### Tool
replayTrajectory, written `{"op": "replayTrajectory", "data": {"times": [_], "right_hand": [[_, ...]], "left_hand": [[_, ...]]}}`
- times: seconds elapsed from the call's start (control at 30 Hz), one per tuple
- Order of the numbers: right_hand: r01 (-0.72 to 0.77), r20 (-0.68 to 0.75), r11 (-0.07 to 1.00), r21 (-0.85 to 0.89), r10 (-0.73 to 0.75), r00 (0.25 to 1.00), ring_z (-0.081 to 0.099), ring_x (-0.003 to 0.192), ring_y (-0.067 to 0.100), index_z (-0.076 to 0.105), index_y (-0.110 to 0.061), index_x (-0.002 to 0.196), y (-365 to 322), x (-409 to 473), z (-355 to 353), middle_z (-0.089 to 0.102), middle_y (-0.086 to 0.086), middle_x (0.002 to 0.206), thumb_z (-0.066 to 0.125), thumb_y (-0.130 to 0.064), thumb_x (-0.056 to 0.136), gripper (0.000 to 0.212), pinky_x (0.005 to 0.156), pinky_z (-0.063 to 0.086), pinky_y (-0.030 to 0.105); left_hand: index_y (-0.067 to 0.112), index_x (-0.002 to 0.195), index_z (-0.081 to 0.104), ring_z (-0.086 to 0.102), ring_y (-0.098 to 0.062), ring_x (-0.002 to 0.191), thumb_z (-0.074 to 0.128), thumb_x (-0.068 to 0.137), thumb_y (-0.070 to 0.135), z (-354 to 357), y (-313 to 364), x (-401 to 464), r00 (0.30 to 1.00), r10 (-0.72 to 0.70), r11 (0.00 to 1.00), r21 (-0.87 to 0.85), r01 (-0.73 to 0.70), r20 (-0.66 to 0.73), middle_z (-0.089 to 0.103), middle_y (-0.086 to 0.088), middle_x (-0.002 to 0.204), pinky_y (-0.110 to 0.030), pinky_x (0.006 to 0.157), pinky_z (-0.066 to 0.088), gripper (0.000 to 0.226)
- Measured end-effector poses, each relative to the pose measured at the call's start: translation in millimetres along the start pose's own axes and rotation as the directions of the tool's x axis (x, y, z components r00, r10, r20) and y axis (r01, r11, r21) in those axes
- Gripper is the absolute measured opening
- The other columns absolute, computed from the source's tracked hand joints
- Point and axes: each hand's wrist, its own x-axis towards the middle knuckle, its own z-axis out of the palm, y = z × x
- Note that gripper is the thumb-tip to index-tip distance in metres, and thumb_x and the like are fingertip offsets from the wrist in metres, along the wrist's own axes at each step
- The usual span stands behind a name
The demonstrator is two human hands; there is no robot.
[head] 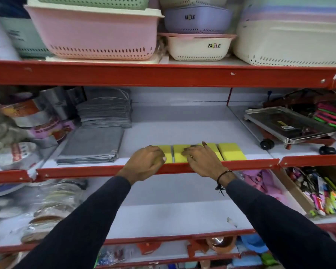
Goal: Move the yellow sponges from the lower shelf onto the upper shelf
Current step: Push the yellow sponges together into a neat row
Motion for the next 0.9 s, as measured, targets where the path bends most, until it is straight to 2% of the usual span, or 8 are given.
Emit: {"op": "replayTrajectory", "data": {"times": [0.13, 0.27, 0.4, 0.5, 0.57, 0.67, 0.77, 0.9], "right_hand": [[-0.013, -0.041, 0.996, 0.087, 0.017, 0.999, 0.05, 0.14, 0.021, 0.066, -0.015, 0.131, -15.5, -6.4, 7.9, 0.06, 0.003, 0.147, 0.037, -0.021, 0.098, 0.044, 0.124, 0.018, 0.044], [-0.008, -0.03, 0.994, 0.111, 0.011, 0.999, 0.055, 0.132, 0.031, 0.063, -0.006, 0.131, -30.4, -10.1, 11.3, 0.063, 0.014, 0.142, 0.04, -0.015, 0.099, 0.042, 0.119, 0.028, 0.043], [-0.058, -0.045, 0.988, 0.143, 0.065, 0.997, 0.053, 0.134, 0.033, 0.061, -0.01, 0.136, -15.9, -16.8, -10.8, 0.06, 0.011, 0.146, 0.038, -0.013, 0.101, 0.042, 0.121, 0.017, 0.04], [-0.238, -0.17, 0.962, 0.132, 0.259, 0.951, 0.066, 0.115, 0.035, 0.071, -0.006, 0.117, 27.3, -21.6, -23.6, 0.072, 0.019, 0.127, 0.035, -0.026, 0.092, 0.048, 0.125, 0.022, 0.047], [-0.317, -0.126, 0.946, 0.068, 0.323, 0.938, 0.067, 0.102, 0.039, 0.072, -0.005, 0.094, 42.7, -28.2, -19.7, 0.075, 0.023, 0.11, 0.028, -0.03, 0.084, 0.051, 0.122, 0.028, 0.051], [-0.249, -0.116, 0.969, 0.005, 0.248, 0.962, 0.064, 0.089, 0.04, 0.067, -0.006, 0.083, 29.1, -31.1, 0.9, 0.075, 0.022, 0.095, 0.019, -0.035, 0.08, 0.057, 0.11, 0.039, 0.047], [-0.183, -0.164, 0.983, -0.005, 0.179, 0.97, 0.062, 0.079, 0.039, 0.059, -0.008, 0.071, 14.2, -25.3, 10.2, 0.073, 0.019, 0.085, 0.017, -0.038, 0.078, 0.052, 0.106, 0.041, 0.048], [-0.279, -0.26, 0.96, 0.039, 0.279, 0.925, 0.064, 0.076, 0.039, 0.064, -0.01, 0.071, 44.6, -28.9, -13.4, 0.075, 0.019, 0.083, 0.02, -0.037, 0.08, 0.052, 0.096, 0.044, 0.047]], "left_hand": [[0.011, 0.12, 0.072, 0.066, -0.033, 0.11, 0.035, 0.097, 0.051, 5.4, 6.8, -7.3, 0.999, -0.046, 0.999, -0.015, 0.046, -0.019, 0.074, -0.009, 0.117, -0.044, 0.094, 0.053, 0.059], [0.014, 0.143, 0.063, 0.065, -0.038, 0.104, 0.037, 0.096, 0.051, 17.4, 19.2, -7.3, 1.0, 0.004, 0.99, 0.138, -0.001, -0.018, 0.07, -0.013, 0.117, -0.048, 0.092, 0.054, 0.065], [0.03, 0.148, 0.06, 0.059, -0.036, 0.095, 0.033, 0.1, 0.059, 30.7, 28.8, -6.0, 0.998, 0.055, 0.952, 0.302, -0.048, -0.015, 0.064, -0.015, 0.114, -0.047, 0.086, 0.053, 0.062], [0.032, 0.147, 0.06, 0.058, -0.036, 0.1, 0.03, 0.101, 0.062, 34.8, 30.2, -7.6, 0.999, 0.042, 0.951, 0.306, -0.037, -0.01, 0.062, -0.015, 0.117, -0.048, 0.091, 0.051, 0.064], [0.032, 0.148, 0.06, 0.057, -0.036, 0.103, 0.029, 0.1, 0.063, 34.2, 31.7, -8.3, 1.0, 0.031, 0.957, 0.288, -0.029, -0.002, 0.061, -0.014, 0.119, -0.048, 0.095, 0.049, 0.065], [0.031, 0.148, 0.06, 0.057, -0.036, 0.106, 0.029, 0.1, 0.063, 35.3, 31.3, -7.2, 0.999, 0.038, 0.958, 0.286, -0.035, -0.007, 0.061, -0.014, 0.12, -0.049, 0.097, 0.049, 0.065], [0.03, 0.148, 0.06, 0.058, -0.036, 0.107, 0.031, 0.101, 0.062, 36.6, 28.8, -9.0, 0.999, 0.047, 0.955, 0.292, -0.042, -0.012, 0.062, -0.014, 0.119, -0.049, 0.098, 0.049, 0.064], [0.03, 0.148, 0.06, 0.058, -0.035, 0.107, 0.031, 0.101, 0.062, 35.8, 27.6, -9.1, 0.998, 0.051, 0.958, 0.284, -0.044, -0.019, 0.062, -0.012, 0.118, -0.048, 0.098, 0.049, 0.064]]}}
